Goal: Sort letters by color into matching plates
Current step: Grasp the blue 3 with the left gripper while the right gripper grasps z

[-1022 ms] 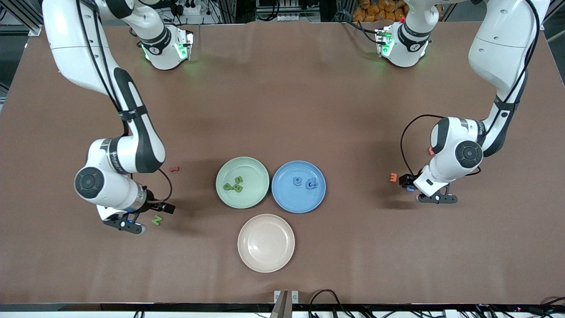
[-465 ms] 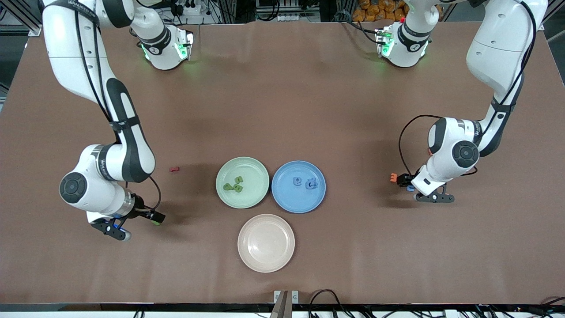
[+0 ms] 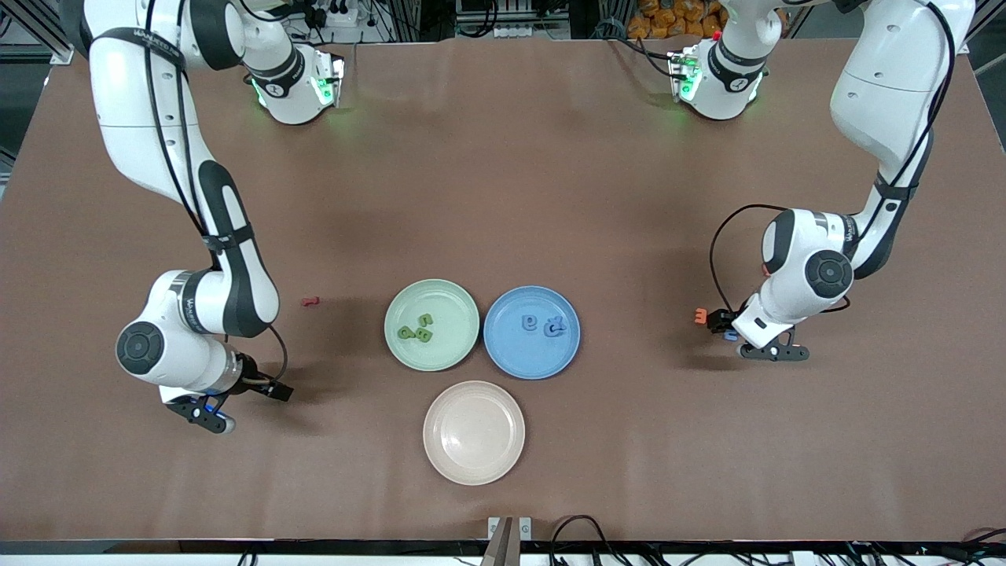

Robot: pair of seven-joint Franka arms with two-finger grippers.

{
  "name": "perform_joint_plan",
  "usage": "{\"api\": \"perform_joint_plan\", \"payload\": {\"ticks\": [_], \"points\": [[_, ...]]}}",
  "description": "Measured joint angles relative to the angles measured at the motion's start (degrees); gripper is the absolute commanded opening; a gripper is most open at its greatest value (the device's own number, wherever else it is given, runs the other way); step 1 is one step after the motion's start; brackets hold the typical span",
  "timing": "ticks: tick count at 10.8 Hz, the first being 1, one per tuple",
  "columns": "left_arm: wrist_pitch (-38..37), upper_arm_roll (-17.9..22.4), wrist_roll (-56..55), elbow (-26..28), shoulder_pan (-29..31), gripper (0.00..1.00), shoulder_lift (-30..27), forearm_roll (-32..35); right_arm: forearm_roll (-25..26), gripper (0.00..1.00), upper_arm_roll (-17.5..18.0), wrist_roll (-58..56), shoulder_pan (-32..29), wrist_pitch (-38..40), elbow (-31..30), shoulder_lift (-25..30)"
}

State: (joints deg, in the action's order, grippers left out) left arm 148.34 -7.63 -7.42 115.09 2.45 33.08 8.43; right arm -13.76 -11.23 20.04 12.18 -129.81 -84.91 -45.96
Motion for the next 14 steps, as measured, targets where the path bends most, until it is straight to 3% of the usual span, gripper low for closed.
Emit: {"api": "perform_joint_plan", "payload": {"ticks": [6, 7, 9, 14], "points": [[0.01, -0.36, 0.00, -0.03, 0.09, 0.00, -1.11, 0.00, -0.02, 1.00, 0.00, -0.01, 0.00, -2.97, 0.32, -2.30], [0.00, -0.36, 0.00, -0.01, 0.11, 0.00, -1.13, 0.00, -0.02, 0.95, 0.00, -0.01, 0.01, -3.47, 0.33, -2.72], [0.01, -0.36, 0.00, -0.01, 0.11, 0.00, -1.13, 0.00, -0.02, 0.73, 0.04, -0.05, 0.11, -4.30, 0.34, -3.37], [0.41, -0.40, -0.57, -0.63, 0.04, 0.00, -1.12, 0.00, 0.00, 0.46, 0.01, -0.09, 0.28, -4.47, 1.22, -3.60]]}}
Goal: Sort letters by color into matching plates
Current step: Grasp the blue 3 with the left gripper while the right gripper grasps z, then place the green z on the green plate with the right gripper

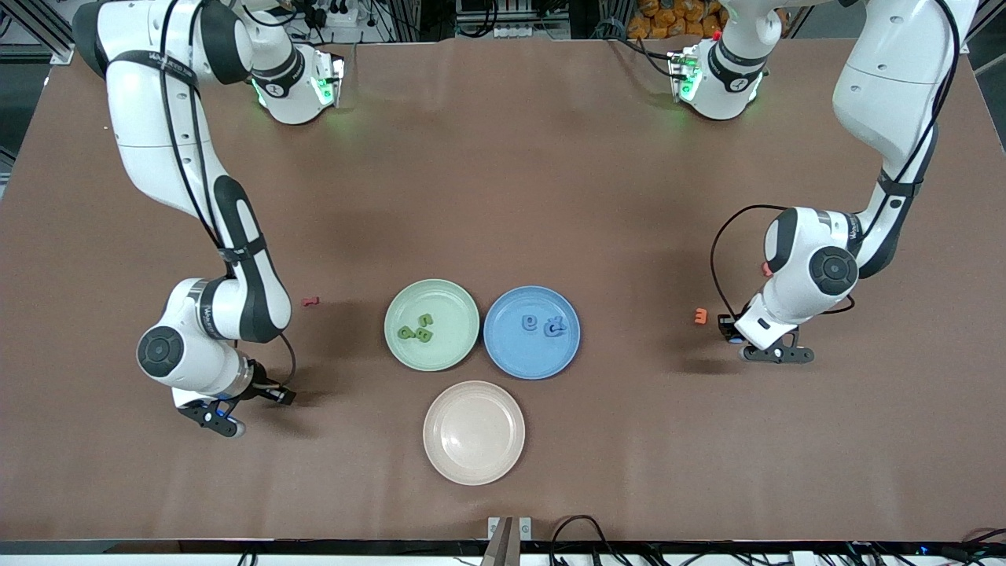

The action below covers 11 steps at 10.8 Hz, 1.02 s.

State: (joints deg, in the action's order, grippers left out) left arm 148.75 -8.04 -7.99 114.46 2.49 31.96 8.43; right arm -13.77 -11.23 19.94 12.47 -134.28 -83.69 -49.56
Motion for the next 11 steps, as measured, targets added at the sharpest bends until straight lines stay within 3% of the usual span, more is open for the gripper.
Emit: {"api": "perform_joint_plan", "payload": {"ticks": [4, 8, 11], "points": [[0.13, -1.08, -5.35, -2.66, -2.49, 0.00, 0.00, 0.00, 0.01, 0.27, -0.21, -0.02, -0.04, 0.08, 0.25, 0.07], [-0.47, -2.00, -12.77, -3.90, -5.85, 0.00, -0.01, 0.00, 0.01, 0.27, -0.25, -1.61, -0.06, 0.30, 0.37, 0.11], [-5.06, -2.34, -20.94, -7.08, -10.96, 0.00, -0.25, 0.00, 0.70, 0.27, -0.26, -2.49, -0.01, 3.48, 0.94, 0.94]]}}
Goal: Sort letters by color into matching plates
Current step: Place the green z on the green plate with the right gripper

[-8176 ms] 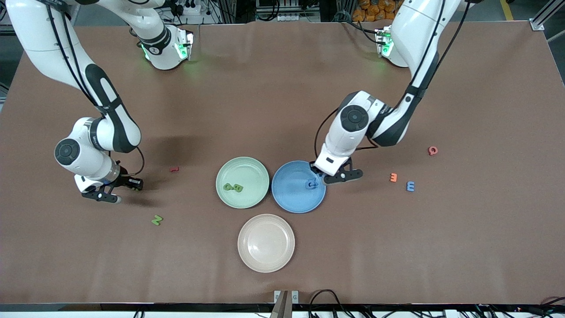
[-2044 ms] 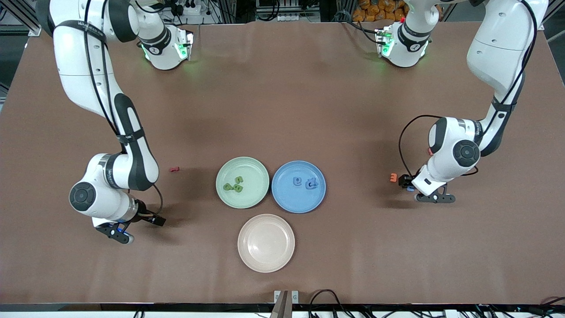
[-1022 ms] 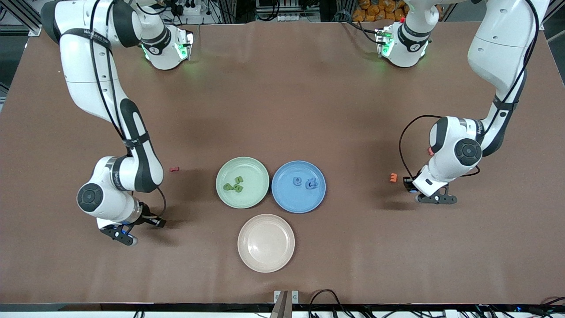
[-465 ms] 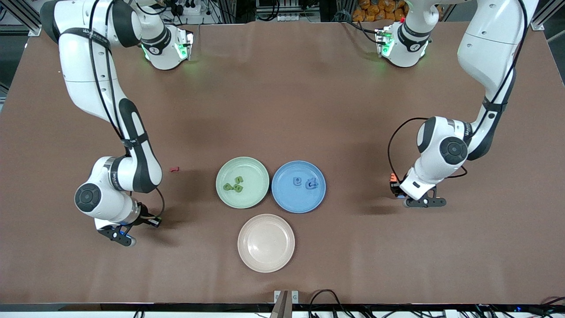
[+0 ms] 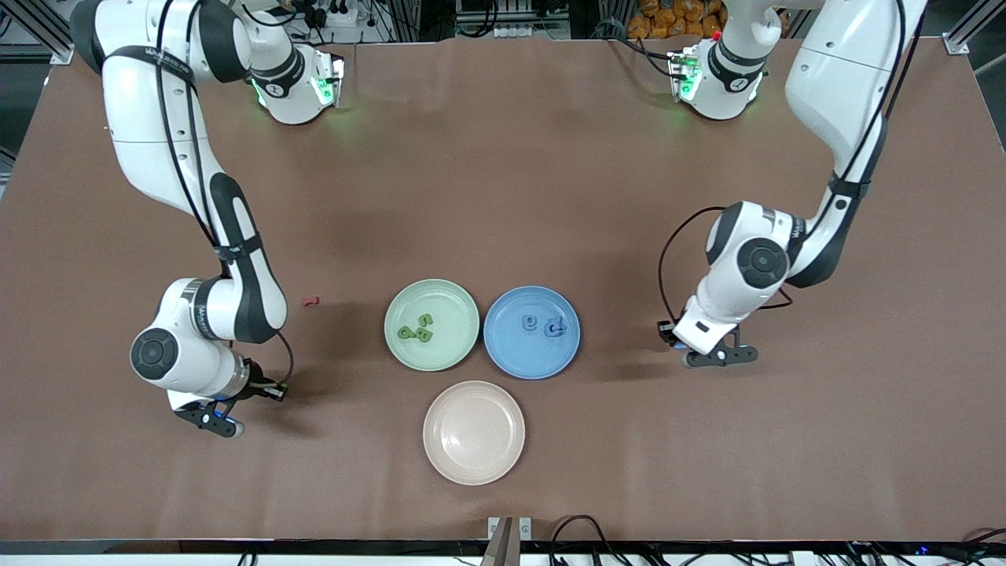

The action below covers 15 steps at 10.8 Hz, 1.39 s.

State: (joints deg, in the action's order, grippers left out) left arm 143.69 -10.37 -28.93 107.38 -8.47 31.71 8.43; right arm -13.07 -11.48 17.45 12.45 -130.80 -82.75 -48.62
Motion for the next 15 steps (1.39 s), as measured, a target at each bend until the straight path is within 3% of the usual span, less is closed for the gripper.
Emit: {"api": "perform_joint_plan", "payload": {"ticks": [6, 10, 15], "points": [[-3.45, -1.61, -12.96, -4.65, -7.24, 0.00, -0.10, 0.00, 0.00, 0.28, 2.19, 1.69, 1.86, 6.04, 0.31, 3.90], [-3.60, -5.70, -18.61, -6.51, -7.60, 0.00, -0.10, 0.00, 0.47, 0.28, 5.92, 6.92, 6.31, 9.90, 0.58, 6.37], [-3.67, -6.32, -25.49, -8.94, -12.91, 0.00, 0.81, 0.00, 3.23, 0.28, 8.67, 11.85, 13.08, 10.74, 0.48, 6.50]]}}
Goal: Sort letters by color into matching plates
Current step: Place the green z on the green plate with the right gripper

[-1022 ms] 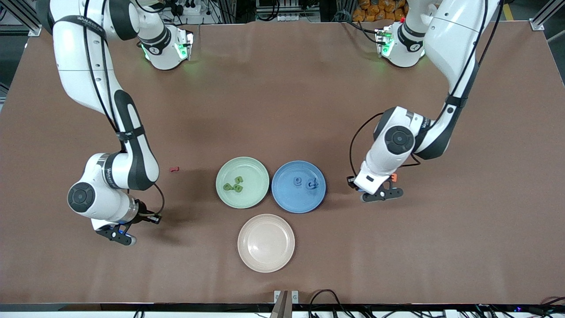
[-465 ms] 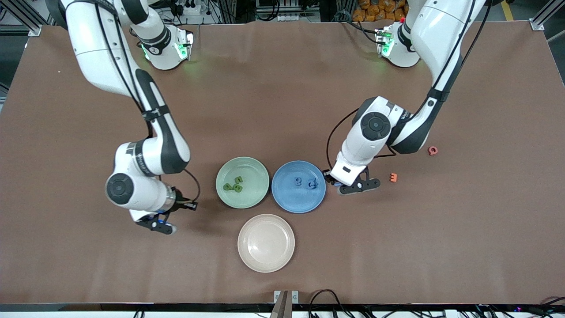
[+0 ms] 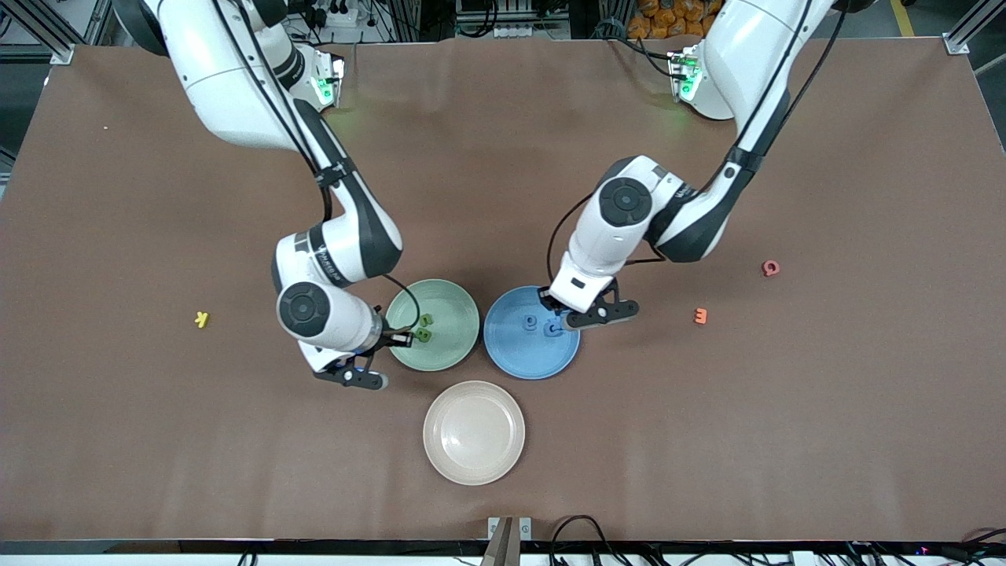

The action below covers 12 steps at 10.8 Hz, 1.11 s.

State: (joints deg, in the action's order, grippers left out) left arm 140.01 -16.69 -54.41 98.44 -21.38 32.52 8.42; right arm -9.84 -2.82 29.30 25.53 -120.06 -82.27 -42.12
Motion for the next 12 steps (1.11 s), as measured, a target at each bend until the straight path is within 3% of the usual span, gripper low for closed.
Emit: {"api": "perform_joint_plan", "payload": {"ticks": [1, 2, 3, 4, 12], "points": [[0.00, -0.05, -1.81, -1.03, -1.50, 0.00, 0.89, 0.00, 0.03, 0.29, 0.03, 0.87, 1.23, 0.04, -0.04, -0.14], [0.06, -0.07, -3.16, -2.28, -2.94, 0.00, 1.94, 0.00, 0.06, 0.38, 0.05, 1.40, 2.24, 0.08, -0.15, -0.30], [0.05, -0.07, -4.16, -3.54, -4.03, 0.08, 2.99, 0.00, 0.09, 0.76, 0.05, 1.61, 2.94, 0.10, -0.28, -0.46], [0.06, -0.07, -4.43, -4.51, -4.65, 0.99, 3.93, 0.00, 0.10, 1.00, 0.05, 1.66, 3.32, 0.11, -0.45, -0.57], [-1.65, 1.20, -2.21, -7.00, -2.66, 1.00, 5.35, 0.00, 3.19, 1.00, -0.86, -2.03, 0.99, 2.40, -0.43, -0.09]]}}
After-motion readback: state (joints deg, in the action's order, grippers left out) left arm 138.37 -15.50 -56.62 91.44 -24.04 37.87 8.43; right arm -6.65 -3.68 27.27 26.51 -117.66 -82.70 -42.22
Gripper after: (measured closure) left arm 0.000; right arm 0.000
